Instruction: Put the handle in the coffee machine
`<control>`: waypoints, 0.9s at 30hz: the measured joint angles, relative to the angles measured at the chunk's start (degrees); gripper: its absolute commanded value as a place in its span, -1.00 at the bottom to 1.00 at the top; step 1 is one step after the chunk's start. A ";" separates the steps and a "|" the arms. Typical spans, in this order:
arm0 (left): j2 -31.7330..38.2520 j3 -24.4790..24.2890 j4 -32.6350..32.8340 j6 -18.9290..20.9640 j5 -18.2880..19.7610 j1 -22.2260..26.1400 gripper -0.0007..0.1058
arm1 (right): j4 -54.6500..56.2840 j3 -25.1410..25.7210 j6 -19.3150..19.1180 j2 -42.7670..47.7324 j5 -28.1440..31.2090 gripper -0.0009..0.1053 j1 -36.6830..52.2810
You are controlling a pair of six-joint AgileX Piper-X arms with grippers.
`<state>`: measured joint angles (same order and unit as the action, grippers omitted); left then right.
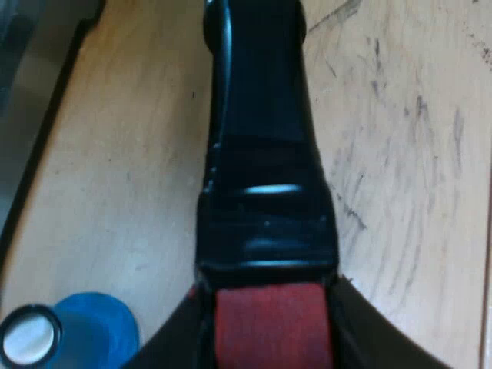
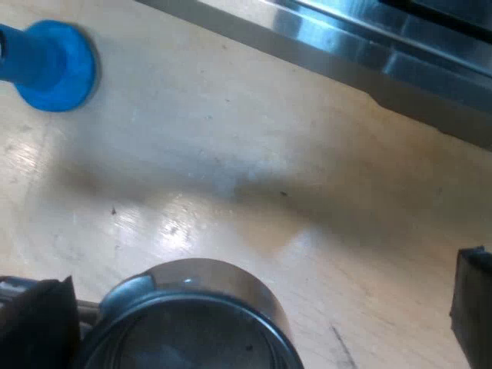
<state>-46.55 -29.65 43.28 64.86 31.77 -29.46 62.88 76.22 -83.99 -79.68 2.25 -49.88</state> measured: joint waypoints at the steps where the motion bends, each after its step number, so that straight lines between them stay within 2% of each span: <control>1: 0.20 0.00 0.14 0.11 0.33 0.51 -0.98 | 0.16 0.38 0.00 0.00 -0.01 0.87 -0.02; 4: 1.30 -0.13 0.62 0.27 2.12 3.05 -0.98 | 0.25 3.32 0.00 -0.19 0.42 0.87 0.01; 11: 2.42 0.09 5.12 0.27 2.00 6.14 -0.98 | -0.49 8.22 0.00 -0.19 1.77 0.87 0.01; 16: 2.75 0.09 6.96 -0.60 2.00 9.88 -0.98 | -0.92 10.52 0.00 -0.19 -2.25 0.87 -0.54; 19: 2.89 0.09 7.38 -0.58 2.00 12.35 -0.98 | -1.21 10.75 0.00 0.26 -1.93 0.87 -2.48; 27: 4.44 0.09 13.77 -4.90 1.60 15.52 -0.98 | -0.98 10.75 4.03 0.99 11.82 0.87 -9.74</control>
<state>-42.11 -29.56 57.06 59.96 33.36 -13.94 61.90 86.97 -79.95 -78.69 14.07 -59.62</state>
